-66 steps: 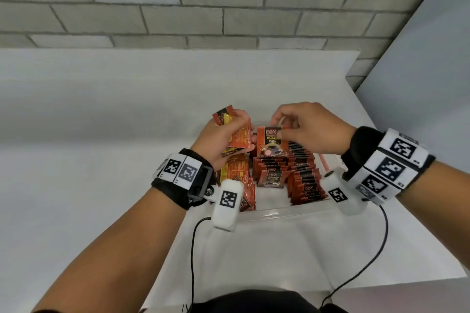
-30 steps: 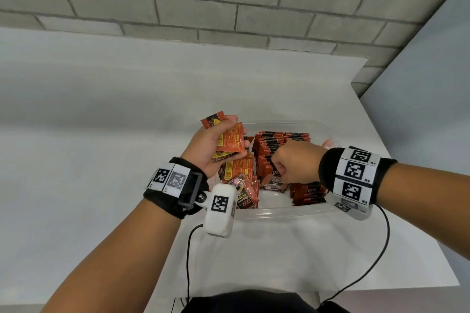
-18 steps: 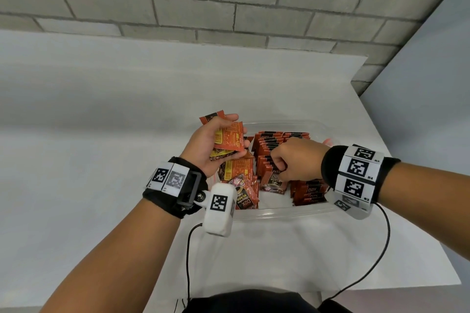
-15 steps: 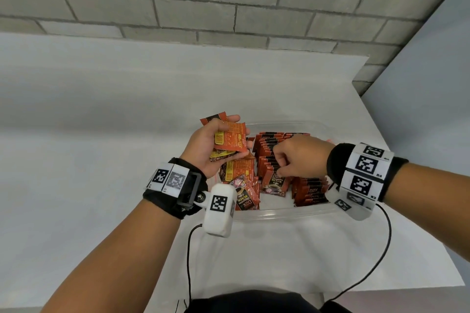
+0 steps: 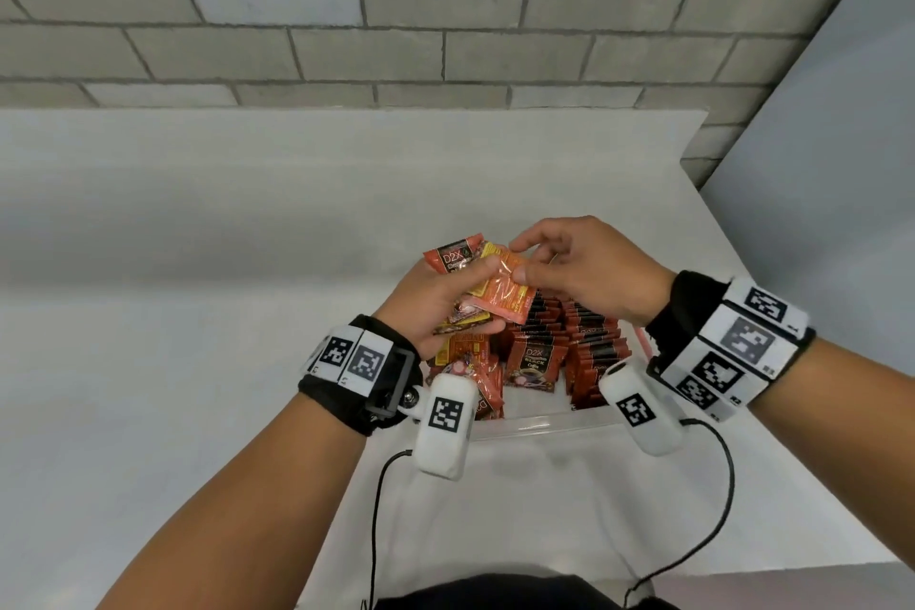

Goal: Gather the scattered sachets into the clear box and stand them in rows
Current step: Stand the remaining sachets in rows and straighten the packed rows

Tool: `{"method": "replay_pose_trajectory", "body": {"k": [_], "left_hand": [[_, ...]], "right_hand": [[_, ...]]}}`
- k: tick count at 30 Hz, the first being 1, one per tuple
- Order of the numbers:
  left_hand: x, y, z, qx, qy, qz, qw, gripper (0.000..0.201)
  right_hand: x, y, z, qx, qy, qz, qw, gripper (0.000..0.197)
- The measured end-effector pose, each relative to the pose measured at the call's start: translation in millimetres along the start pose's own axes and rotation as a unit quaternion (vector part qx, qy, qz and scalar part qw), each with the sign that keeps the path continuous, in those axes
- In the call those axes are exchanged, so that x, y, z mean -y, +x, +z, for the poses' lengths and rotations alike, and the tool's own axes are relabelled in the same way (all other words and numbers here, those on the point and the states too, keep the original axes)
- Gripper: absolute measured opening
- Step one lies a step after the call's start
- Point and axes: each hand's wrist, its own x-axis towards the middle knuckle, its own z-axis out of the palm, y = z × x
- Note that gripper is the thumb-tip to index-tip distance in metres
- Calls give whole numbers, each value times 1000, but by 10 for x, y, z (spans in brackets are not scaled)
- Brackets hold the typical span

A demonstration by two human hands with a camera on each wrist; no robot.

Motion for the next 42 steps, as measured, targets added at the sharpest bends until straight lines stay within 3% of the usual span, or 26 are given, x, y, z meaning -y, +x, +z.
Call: {"method": "replay_pose_trajectory", "body": {"k": [2, 4, 6, 10, 12, 14, 16, 18, 20, 23, 27, 34, 39, 42], "left_hand": [[3, 12, 22, -21, -8, -9, 1000, 50], [-3, 26, 26, -46, -44, -13, 998, 55], [-9, 27, 31, -50, -72, -13, 996, 53], [-40, 24, 97, -11, -111, 20, 994, 35], [-44, 44, 99, -19, -108, 56, 992, 36], [-43, 46, 87, -24, -87, 80, 993, 41], [-32, 34, 78, -19, -83, 76, 993, 42], [-27, 15, 83, -9, -84, 72, 994, 43], [-13, 12, 93, 2, -83, 71, 994, 47], [1, 18, 105, -14, -79, 53, 995, 42], [18, 46, 84, -62, -23, 76, 995, 31], [66, 76, 65, -121, 26, 89, 988, 16], [84, 64, 29, -132, 33, 81, 987, 12], [60, 57, -52, -133, -1, 64, 989, 3]], "right_hand": [[-15, -26, -25, -53, 18, -20, 998, 10], [-35, -56, -41, -148, 1, -62, 987, 13], [-26, -107, -19, -199, -25, -113, 973, 16], [-61, -190, 101, -141, -108, -193, 965, 11], [-78, -223, 125, -116, -122, -208, 963, 17], [-73, -245, 105, -139, -73, -168, 973, 27], [-62, -240, 62, -179, 3, -73, 981, 35], [-72, -212, 32, -155, 90, 18, 984, 36], [-100, -182, 23, -101, 181, 65, 976, 28], [-116, -163, -27, -78, 237, 66, 966, 15], [-119, -142, -89, -96, 201, 40, 974, 9], [-124, -70, -113, -150, 169, 3, 974, 16], [-94, -50, -108, -137, 129, -3, 982, 14], [-76, -53, -176, -88, 121, 5, 989, 10]]}}
